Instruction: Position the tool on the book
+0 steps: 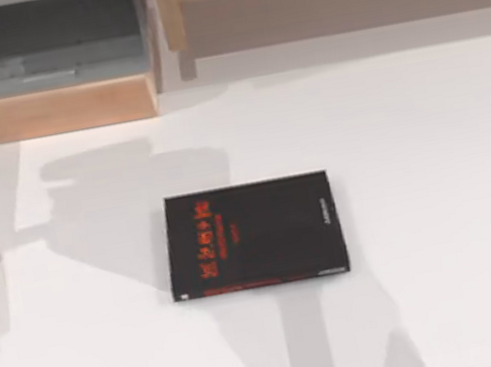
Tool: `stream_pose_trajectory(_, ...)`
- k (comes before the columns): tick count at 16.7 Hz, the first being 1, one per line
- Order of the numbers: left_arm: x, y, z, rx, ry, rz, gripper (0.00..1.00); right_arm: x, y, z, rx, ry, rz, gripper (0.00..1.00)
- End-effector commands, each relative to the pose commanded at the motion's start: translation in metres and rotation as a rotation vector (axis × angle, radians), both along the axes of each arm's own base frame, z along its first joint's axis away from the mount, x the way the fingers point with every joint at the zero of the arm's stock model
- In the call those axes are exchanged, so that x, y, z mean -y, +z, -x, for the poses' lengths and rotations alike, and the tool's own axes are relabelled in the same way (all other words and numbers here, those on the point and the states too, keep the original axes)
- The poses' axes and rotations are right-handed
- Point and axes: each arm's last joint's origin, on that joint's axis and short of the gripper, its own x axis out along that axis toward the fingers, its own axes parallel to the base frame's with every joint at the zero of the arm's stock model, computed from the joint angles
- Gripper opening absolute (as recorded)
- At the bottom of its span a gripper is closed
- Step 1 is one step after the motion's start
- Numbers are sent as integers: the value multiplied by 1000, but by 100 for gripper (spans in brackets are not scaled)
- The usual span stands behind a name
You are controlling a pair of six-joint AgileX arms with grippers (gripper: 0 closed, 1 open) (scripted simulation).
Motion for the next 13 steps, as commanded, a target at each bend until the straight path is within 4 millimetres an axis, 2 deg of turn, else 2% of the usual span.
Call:
stream_pose_trajectory(3, -25, -39, -42, -138, -16, 28, 100, 0, 0, 0, 0, 0, 0, 100)
stream_pose_trajectory(6, -39, -78, -70, -240, -45, 51, 100, 0, 0, 0, 0, 0, 0, 100)
stream_pose_trajectory(9, -44, -107, -86, -297, -79, 62, 100, 0, 0, 0, 0, 0, 0, 100)
stream_pose_trajectory(13, -42, -121, -95, -312, -111, 60, 100, 0, 0, 0, 0, 0, 0, 100)
